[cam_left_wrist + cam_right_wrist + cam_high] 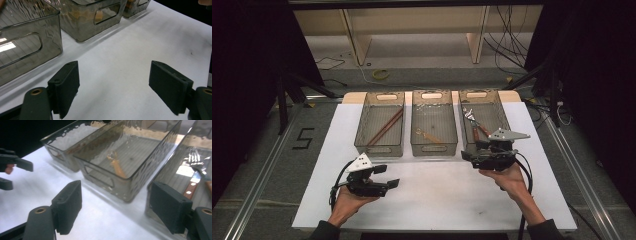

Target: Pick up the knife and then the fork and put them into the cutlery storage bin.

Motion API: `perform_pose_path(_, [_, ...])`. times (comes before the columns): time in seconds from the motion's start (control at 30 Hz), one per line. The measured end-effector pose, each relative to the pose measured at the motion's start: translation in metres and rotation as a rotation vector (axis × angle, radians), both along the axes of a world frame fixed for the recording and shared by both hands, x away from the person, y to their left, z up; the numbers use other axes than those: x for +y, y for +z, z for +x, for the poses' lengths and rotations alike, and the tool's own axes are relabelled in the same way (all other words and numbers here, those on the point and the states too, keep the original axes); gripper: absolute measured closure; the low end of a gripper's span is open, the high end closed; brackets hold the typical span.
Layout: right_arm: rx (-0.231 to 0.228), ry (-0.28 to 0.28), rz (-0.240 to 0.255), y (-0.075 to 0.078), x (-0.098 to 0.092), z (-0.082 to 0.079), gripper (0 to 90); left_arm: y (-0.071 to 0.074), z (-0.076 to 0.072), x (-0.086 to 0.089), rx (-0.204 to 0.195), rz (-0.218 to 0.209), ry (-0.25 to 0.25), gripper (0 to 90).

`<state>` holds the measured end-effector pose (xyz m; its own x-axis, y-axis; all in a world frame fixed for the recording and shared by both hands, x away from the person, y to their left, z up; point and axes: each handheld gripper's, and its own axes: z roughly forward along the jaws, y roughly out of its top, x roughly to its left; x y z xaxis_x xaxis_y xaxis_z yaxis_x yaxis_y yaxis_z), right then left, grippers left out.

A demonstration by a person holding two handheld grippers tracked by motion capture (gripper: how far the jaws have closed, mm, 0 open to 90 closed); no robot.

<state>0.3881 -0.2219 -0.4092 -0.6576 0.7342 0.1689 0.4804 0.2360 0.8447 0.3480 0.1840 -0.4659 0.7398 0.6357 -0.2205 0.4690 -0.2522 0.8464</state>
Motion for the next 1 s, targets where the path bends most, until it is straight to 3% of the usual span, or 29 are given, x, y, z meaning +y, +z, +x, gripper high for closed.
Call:
perform_pose_path(0.5, [-0.034,0.039,0.043,-0.011,0.003,-0.027,22.8,-0.001,-0.002,-0.001,0.008,-0.01,-0.016,23.6])
perform_pose_path(1.0, [-0.067,0.038,0.059,-0.029,-0.008,-0.055,22.5,-0.001,-0.003,0.0,0.01,-0.025,-0.021,23.3])
